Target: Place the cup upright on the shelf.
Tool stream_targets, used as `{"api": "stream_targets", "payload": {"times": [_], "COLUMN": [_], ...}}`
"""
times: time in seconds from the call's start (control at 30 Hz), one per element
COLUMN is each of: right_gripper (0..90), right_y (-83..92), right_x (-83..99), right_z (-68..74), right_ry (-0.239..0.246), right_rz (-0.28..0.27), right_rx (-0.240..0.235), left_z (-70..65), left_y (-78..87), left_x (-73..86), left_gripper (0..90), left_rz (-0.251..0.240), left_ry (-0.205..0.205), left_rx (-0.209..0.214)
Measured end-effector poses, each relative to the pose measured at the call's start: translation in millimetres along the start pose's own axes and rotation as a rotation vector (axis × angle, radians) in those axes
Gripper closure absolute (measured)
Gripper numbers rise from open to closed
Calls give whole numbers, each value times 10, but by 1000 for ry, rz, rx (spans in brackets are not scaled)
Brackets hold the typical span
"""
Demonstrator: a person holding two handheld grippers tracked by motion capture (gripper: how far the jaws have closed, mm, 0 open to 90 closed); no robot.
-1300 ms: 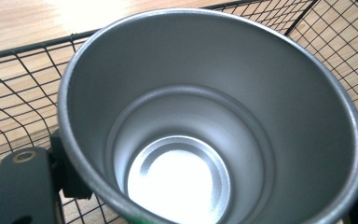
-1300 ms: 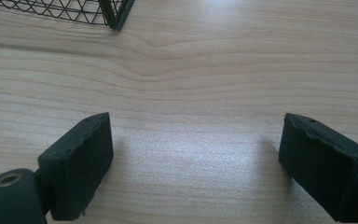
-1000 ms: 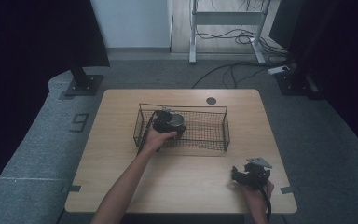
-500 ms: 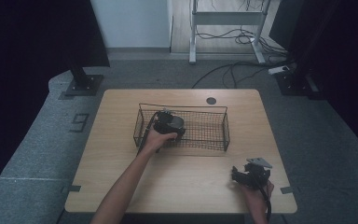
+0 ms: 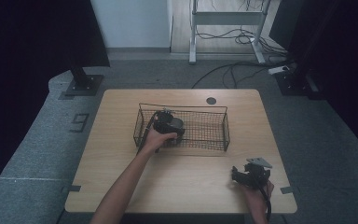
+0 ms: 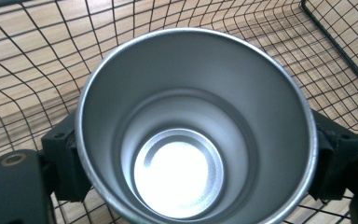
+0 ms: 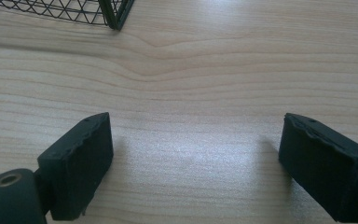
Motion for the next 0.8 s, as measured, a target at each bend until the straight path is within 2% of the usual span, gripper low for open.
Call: {"api": "stream_targets", "payload": {"times": [0.4, 0.53, 0.8], "right_gripper": [98, 98, 98], "right_y": [0, 0, 0], "right_x": [0, 0, 0], "right_z": [0, 0, 0], "right_ry": [0, 0, 0], "right_rz": [0, 0, 0], "right_rx": [0, 0, 0], "left_z": [23, 42, 21], "left_y": [243, 353, 560], "left_x": [-116, -130, -77], "left_gripper": [115, 115, 121], "left_rz": [-96, -128, -171], "left_ry": [0, -12, -29], "left_rx": [-20, -53, -43]}}
Point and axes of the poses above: each handheld gripper's, and its own axes: y roughly backward along the jaws, x roughly out of its underside, z roughly to its left, the point moved 9 cm from there along -y, roughly forward along the jaws, and after that the axes turned 15 degrees about -y, right-handed, at the moved point
